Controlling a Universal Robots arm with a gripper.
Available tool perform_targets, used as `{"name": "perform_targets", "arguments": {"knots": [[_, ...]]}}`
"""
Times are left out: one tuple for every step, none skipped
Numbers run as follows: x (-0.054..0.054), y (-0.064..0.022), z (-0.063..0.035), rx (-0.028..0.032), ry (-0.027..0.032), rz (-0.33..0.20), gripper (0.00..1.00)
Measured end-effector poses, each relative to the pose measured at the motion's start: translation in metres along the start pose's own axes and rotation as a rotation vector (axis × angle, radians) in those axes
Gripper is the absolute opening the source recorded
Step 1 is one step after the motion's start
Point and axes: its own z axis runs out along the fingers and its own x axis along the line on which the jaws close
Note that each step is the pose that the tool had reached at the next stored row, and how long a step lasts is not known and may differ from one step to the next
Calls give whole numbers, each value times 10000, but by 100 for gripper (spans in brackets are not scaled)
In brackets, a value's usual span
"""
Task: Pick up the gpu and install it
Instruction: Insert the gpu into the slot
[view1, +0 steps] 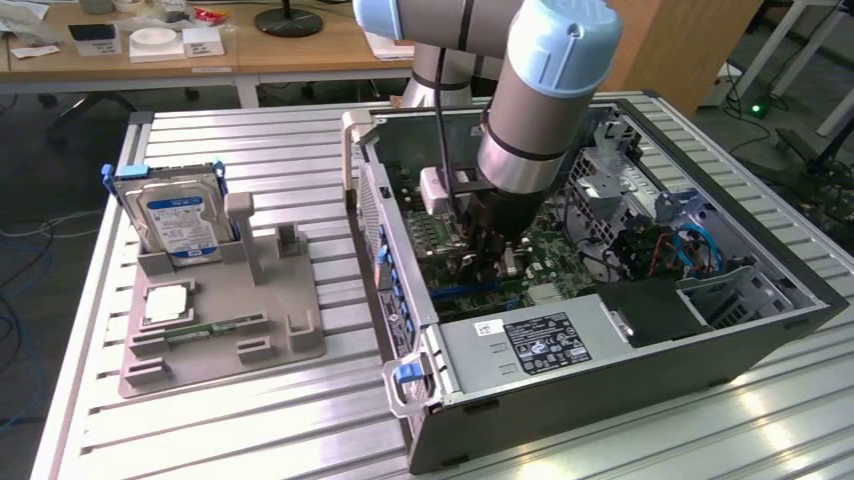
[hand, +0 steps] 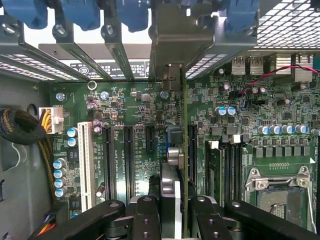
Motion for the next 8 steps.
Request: {"name": "perform_targets", "arguments": {"knots": [[0, 2, 2, -1, 0, -1, 28], [0, 5, 4, -1, -1, 0, 28], [0, 6, 5, -5, 0, 0, 28], [1, 6, 5, -5, 0, -1, 28], [1, 8, 7, -6, 0, 1, 28], [1, 8, 7, -8, 0, 0, 28], [1, 8, 9, -8, 0, 0, 28], [1, 9, 9, -8, 0, 0, 28]]}}
